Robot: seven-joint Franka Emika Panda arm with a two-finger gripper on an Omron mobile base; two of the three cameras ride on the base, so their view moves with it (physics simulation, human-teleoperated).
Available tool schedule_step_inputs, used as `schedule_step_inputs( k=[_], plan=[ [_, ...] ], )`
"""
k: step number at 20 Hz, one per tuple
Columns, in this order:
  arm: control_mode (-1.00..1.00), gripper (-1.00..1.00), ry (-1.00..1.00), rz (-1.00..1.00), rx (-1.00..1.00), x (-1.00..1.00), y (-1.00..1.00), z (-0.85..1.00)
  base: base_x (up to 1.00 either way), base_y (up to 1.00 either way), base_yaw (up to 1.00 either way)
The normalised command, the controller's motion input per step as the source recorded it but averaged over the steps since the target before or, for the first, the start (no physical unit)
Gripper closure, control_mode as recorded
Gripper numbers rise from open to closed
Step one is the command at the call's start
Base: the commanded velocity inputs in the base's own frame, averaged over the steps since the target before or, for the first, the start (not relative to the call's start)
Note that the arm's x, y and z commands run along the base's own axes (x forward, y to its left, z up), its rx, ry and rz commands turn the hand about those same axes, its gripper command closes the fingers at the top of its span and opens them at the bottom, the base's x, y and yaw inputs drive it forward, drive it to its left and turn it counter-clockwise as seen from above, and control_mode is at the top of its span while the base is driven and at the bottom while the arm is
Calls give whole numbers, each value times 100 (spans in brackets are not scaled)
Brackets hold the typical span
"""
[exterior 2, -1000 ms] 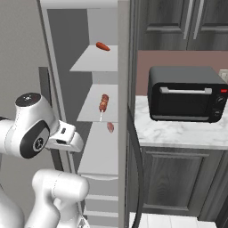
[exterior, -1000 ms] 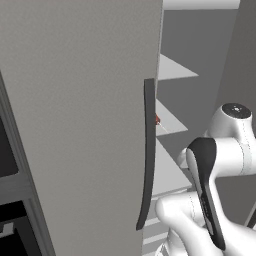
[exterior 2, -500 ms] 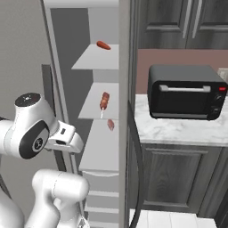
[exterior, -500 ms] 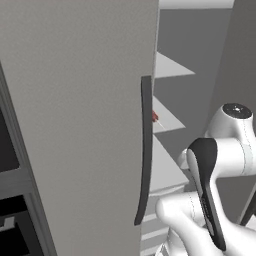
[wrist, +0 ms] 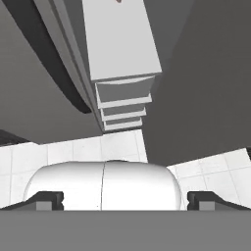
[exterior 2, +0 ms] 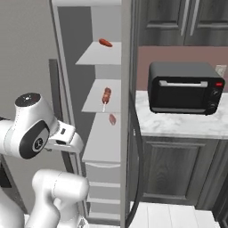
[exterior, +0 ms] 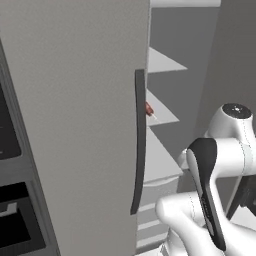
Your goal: Store the kebab skewer in the freezer for long-term storage. Close the freezer door after placing the cooked food.
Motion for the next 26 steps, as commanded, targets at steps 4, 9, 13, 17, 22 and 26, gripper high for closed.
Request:
schedule_step_inputs(
  k=[4,9,13,17,22,26],
  plan=[
    [100,-100,0,0,0,0,0,0,-74,0,9],
    [100,-100,0,0,0,0,0,0,-22,-8,12],
    [100,-100,0,0,0,0,0,0,2,-16,21],
    [100,-100,0,0,0,0,0,0,6,-23,25],
    [100,-100,0,0,0,0,0,0,0,-31,15],
    [100,-100,0,0,0,0,0,0,0,-35,1]
  ],
)
